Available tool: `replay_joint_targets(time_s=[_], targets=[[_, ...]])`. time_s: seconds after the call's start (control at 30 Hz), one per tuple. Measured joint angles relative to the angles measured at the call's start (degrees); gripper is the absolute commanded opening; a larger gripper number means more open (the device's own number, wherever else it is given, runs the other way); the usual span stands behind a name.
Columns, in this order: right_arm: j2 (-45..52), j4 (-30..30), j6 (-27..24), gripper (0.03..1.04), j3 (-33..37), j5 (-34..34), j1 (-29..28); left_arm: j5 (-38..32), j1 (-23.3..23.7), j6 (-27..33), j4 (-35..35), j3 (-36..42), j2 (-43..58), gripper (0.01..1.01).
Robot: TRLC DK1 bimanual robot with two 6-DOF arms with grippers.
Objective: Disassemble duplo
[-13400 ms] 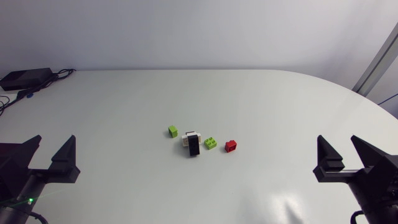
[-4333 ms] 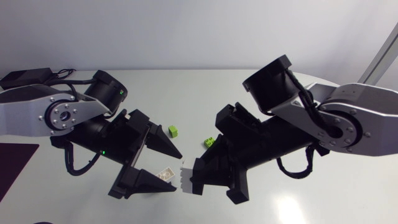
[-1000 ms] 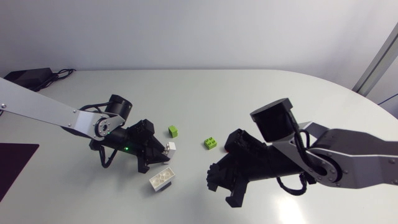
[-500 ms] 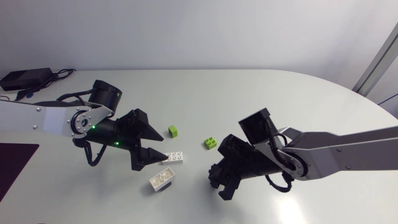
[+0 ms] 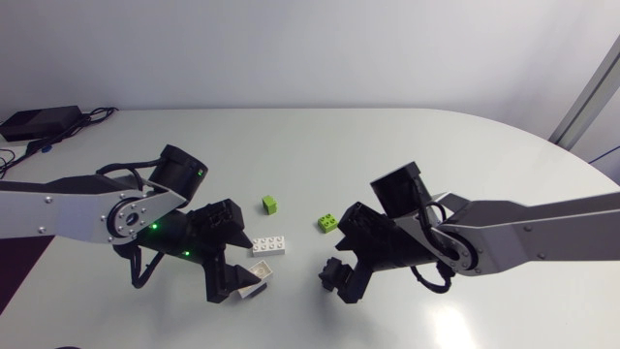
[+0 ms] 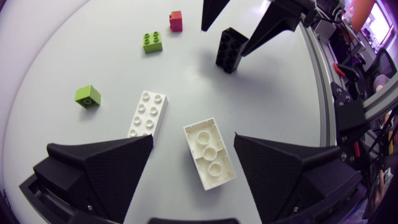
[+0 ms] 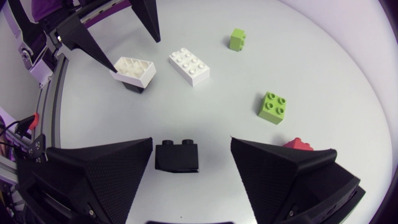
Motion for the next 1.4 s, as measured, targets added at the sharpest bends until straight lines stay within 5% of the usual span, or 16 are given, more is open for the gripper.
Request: replay_joint_targets(time_s=[0.47, 0.57, 0.63, 0.67, 0.93, 1.17, 1.4], targets=[[-6.03, -2.67, 0.44, 1.00, -0.87, 0.00, -0.04, -5.73, -2.71, -5.31, 0.72, -0.74, 3.04, 0.839], [-6.93, -2.97, 0.50, 1.00, -1.31, 0.00, -0.04, -5.79, -2.91, -5.88, 1.22, -0.79, 4.59, 0.618], [-7.85, -3.52, 0.70, 1.00, -1.55, 0.02, 0.02, -6.01, -3.39, -6.08, 1.92, -0.85, 5.16, 0.292], [-8.33, -3.80, 0.72, 1.00, -1.66, 0.02, 0.07, -6.19, -3.67, -6.12, 2.21, -0.85, 5.27, 0.251], [-13.94, -7.37, 1.31, 1.00, -2.47, 0.00, 0.44, -4.04, -4.50, -6.93, 2.75, -1.09, 3.34, 0.241], [-17.09, -11.45, 2.54, 1.00, -2.47, -6.27, 0.39, 14.45, -2.23, -7.13, -2.69, -0.85, -8.70, 0.243], [-18.45, -13.14, 4.66, 1.00, -1.20, -12.85, 0.44, 26.84, -1.05, -5.68, -9.49, 1.68, -9.09, 0.243]])
